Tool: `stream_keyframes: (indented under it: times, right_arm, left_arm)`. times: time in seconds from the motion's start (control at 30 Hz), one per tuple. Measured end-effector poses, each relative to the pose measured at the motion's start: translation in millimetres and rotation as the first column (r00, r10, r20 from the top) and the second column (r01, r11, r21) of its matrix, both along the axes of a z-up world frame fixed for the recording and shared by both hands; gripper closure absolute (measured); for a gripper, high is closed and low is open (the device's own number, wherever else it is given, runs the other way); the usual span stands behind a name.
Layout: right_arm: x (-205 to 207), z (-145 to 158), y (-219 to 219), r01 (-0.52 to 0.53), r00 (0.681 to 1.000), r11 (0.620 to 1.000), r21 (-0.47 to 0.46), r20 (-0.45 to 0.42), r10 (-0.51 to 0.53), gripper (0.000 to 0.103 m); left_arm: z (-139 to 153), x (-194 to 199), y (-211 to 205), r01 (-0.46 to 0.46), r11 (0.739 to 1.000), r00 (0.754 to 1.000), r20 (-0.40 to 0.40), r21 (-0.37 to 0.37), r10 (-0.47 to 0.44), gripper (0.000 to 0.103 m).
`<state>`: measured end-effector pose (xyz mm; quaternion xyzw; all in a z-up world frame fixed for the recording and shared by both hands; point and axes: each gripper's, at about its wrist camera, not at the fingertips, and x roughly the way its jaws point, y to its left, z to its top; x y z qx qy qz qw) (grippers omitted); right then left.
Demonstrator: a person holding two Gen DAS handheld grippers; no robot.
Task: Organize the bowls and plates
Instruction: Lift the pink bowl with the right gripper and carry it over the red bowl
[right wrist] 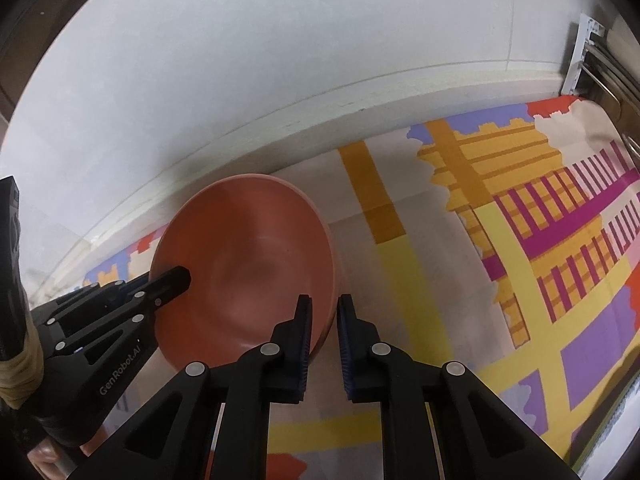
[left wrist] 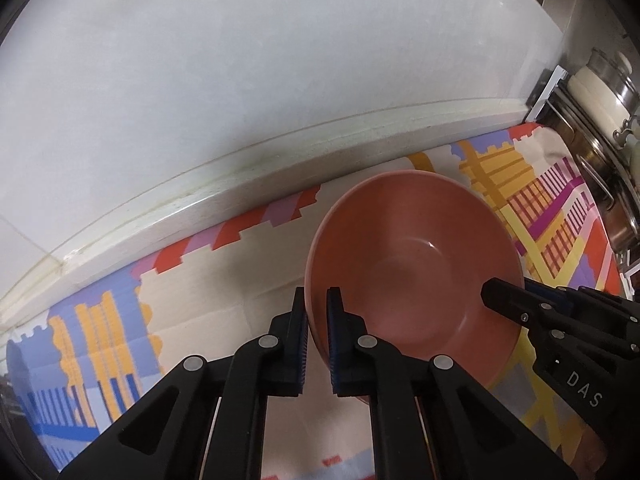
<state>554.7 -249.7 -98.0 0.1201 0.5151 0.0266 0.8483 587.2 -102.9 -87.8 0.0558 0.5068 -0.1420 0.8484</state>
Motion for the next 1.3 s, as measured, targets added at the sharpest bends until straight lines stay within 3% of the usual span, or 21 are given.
stream_keyframes:
  times: [0.3, 0.87, 1.3]
  right_arm:
    - [-30, 26, 8, -0.036, 0.998, 0.999, -0.018, 0.046, 0.037, 0.089]
    - [-105, 72, 30, -0.088, 0.988, 0.995, -0.044, 0.125, 0.093, 0.089]
    - [-166, 96, 50, -0.150, 0.972, 0.986, -0.069, 0.171, 0.160, 0.089]
  left_arm:
    - [22, -34, 12, -0.046, 0.999, 0.999, 0.007, -0.020, 0.046, 0.093]
    - [74, -121, 40, -0.116, 0.991, 0.989, 0.089, -0.065, 0.122, 0.092]
    - [86, -188, 60, -0.163, 0.982, 0.979, 0.112, -0.094, 0.173, 0.092]
